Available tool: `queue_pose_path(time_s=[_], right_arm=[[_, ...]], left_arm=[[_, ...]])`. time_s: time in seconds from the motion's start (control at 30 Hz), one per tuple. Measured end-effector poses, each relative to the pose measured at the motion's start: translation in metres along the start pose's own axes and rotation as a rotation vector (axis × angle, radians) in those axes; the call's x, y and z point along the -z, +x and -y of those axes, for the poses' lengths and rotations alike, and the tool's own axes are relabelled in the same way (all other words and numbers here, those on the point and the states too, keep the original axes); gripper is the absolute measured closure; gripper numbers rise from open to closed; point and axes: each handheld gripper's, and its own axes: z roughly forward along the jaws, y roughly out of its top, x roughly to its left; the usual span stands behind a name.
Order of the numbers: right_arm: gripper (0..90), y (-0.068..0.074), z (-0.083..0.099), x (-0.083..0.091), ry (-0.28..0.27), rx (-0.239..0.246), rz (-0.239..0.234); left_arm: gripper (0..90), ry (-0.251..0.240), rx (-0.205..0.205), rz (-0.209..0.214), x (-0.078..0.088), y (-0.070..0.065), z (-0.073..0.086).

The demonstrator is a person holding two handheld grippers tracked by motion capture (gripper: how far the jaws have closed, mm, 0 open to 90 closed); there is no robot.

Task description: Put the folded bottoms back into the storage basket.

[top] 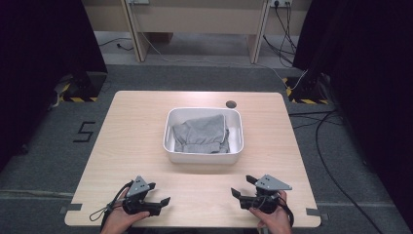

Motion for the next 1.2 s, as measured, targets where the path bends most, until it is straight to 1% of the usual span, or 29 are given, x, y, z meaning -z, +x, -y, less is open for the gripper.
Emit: queue_pose_path(time_s=[0.13,0.23,0.27,0.3,0.43,0.5,0.6,0.67,0.77,0.83,0.87,0.9,0.93,0.97,1.0,1.07,1.2], right_arm=[[24.0,0.002,0.003,0.002,0.006,0.003,0.001],[23.9,0.002,0.006,0.004,0.01,0.008,0.003],[23.9,0.003,0.007,0.004,0.01,-0.001,0.005],[23.9,0.003,0.008,0.004,0.015,0.007,0.008],[23.8,0.004,0.012,0.004,0.036,0.012,0.013],[23.7,0.004,0.014,0.003,0.043,0.025,0.02],[23.8,0.005,0.017,0.003,0.06,0.025,0.028],[23.6,0.005,0.019,0.003,0.075,0.034,0.037],[22.9,0.005,0.023,0.002,0.111,0.052,0.059],[22.1,0.004,0.026,0.001,0.135,0.061,0.069],[21.5,0.005,0.027,0.0,0.146,0.052,0.071],[20.2,0.004,0.029,-0.001,0.163,0.054,0.068],[17.8,0.004,0.031,-0.002,0.171,0.063,0.075],[17.6,0.005,0.033,-0.002,0.168,0.086,0.085],[16.0,0.006,0.033,-0.003,0.167,0.098,0.091],[13.4,0.008,0.035,-0.003,0.167,0.104,0.088],[13.0,0.007,0.038,-0.002,0.14,0.116,0.067]], left_arm=[[18.1,0.001,-0.005,-0.004,0.0,-0.001,0.003],[18.1,0.011,-0.012,-0.004,-0.001,-0.001,0.006],[18.0,0.013,-0.012,-0.005,-0.001,-0.002,0.008],[18.0,0.016,-0.011,-0.005,-0.001,-0.002,0.008],[18.0,0.018,-0.026,-0.015,-0.001,-0.004,0.012],[17.6,0.017,-0.039,-0.023,0.0,-0.005,0.014],[17.5,0.01,-0.034,-0.025,0.001,-0.005,0.016],[16.9,0.006,-0.037,-0.029,0.002,-0.005,0.018],[16.5,0.003,-0.052,-0.04,0.004,-0.006,0.02],[16.4,0.0,-0.07,-0.049,0.004,-0.007,0.022],[16.3,-0.001,-0.079,-0.053,0.004,-0.007,0.023],[16.0,-0.004,-0.084,-0.056,0.004,-0.008,0.024],[15.7,-0.005,-0.092,-0.06,0.004,-0.008,0.024],[15.2,-0.003,-0.102,-0.064,0.004,-0.009,0.025],[14.9,-0.007,-0.106,-0.063,0.004,-0.009,0.026],[13.6,-0.011,-0.11,-0.057,0.004,-0.009,0.026],[13.1,-0.012,-0.114,-0.057,0.004,-0.009,0.027]])
